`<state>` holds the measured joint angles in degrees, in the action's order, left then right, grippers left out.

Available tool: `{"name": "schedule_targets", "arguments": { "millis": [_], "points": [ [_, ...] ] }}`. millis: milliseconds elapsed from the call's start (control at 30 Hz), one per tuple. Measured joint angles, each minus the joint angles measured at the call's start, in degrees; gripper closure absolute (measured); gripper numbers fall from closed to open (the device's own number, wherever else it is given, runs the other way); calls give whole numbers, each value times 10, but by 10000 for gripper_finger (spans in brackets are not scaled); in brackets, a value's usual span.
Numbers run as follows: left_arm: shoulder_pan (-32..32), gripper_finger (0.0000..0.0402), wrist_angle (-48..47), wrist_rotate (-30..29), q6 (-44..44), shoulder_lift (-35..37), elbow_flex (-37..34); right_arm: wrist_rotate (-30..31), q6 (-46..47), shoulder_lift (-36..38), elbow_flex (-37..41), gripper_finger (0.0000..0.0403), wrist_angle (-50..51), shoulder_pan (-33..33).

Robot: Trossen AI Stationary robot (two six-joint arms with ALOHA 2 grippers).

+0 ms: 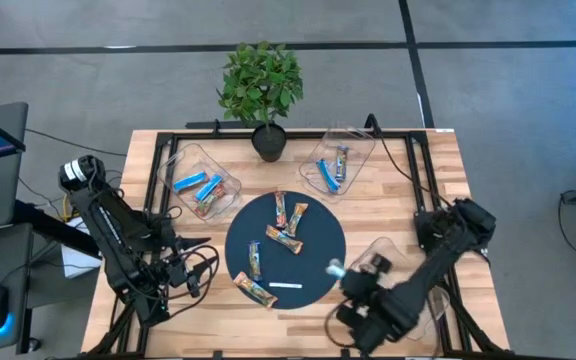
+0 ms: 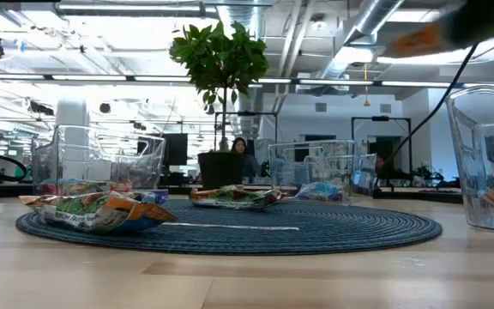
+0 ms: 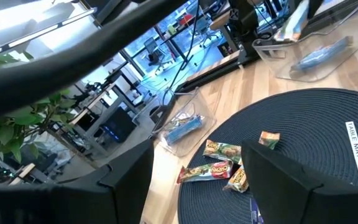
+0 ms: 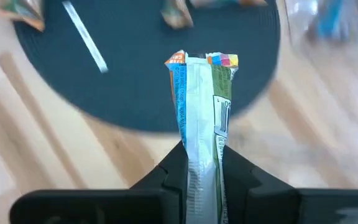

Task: Pick and place Granola Bars by type
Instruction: Put the yellow granola bar into the bottom transparent bin

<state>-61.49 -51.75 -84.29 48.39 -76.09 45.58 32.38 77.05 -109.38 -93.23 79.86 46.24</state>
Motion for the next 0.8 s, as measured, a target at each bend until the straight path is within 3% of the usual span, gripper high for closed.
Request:
{"name": "schedule_targets", "arguments": {
  "millis": [133,300,400,633,800],
  "points": [
    [0,164,0,0,1,0,0,-55,121,-6,1,356,62,42],
    [0,164,0,0,2,0,0,-62,228,-6,25,356,74,85],
    [0,164,0,0,2,0,0,-98,278,-5,51,356,66,98],
    [4,164,0,-1,3,0,0,-162,330,-6,98,351,58,103],
    [22,164,0,13,5,0,0,-160,326,-6,106,306,52,99]
  ]
}}
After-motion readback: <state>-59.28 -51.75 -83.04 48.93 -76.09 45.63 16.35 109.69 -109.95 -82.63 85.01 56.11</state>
